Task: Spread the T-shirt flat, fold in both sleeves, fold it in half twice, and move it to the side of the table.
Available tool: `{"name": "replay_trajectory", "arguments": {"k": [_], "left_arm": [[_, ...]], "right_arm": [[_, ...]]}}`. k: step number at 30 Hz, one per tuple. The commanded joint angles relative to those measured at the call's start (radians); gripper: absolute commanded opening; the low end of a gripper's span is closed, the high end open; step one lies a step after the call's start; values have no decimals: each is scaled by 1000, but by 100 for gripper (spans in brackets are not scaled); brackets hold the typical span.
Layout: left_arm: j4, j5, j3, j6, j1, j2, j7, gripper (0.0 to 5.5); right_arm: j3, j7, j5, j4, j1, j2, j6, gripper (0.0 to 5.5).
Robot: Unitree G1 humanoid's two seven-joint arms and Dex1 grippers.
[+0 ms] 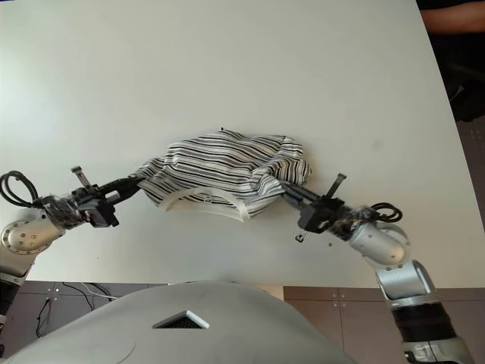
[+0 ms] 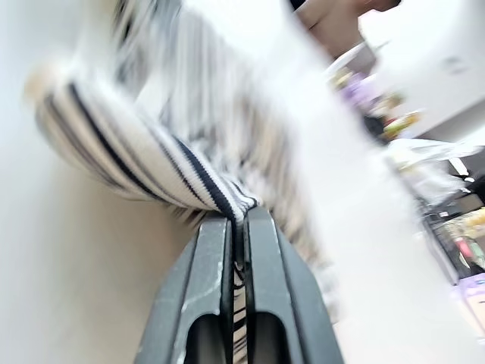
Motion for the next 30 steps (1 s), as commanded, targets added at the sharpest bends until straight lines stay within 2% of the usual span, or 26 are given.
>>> {"name": "replay_trajectory", "arguments": {"k": [1, 3, 7, 11, 16, 20, 24, 30], "left_arm": [[95, -6, 40, 139, -351, -132, 58, 10], [301, 89, 4, 253, -602, -239, 122, 10], [911, 290, -75, 389, -1181, -417, 353, 10], [1146, 367, -107, 445, -1447, -464, 499, 10], [1289, 480, -158, 541, -1661, -442, 708, 10], [1345, 501, -130, 630, -1765, -437, 820, 10], [1356, 508, -109, 663, -1801, -433, 855, 10], [1363, 558, -140, 656, -1758, -442, 807, 10]], "right_arm": [[-83, -17, 221, 53, -415, 63, 166, 11], [-35, -38, 108, 268, -678, 126, 190, 11], [67, -249, -154, 1027, -1301, 313, 227, 11], [60, -434, -218, 1355, -1589, 386, 253, 11], [38, -623, -267, 1531, -1784, 406, 300, 11], [41, -774, -339, 1587, -1864, 412, 319, 11], [16, -740, -356, 1601, -1889, 416, 336, 11], [-7, -675, -377, 1601, -1864, 426, 331, 11]]}}
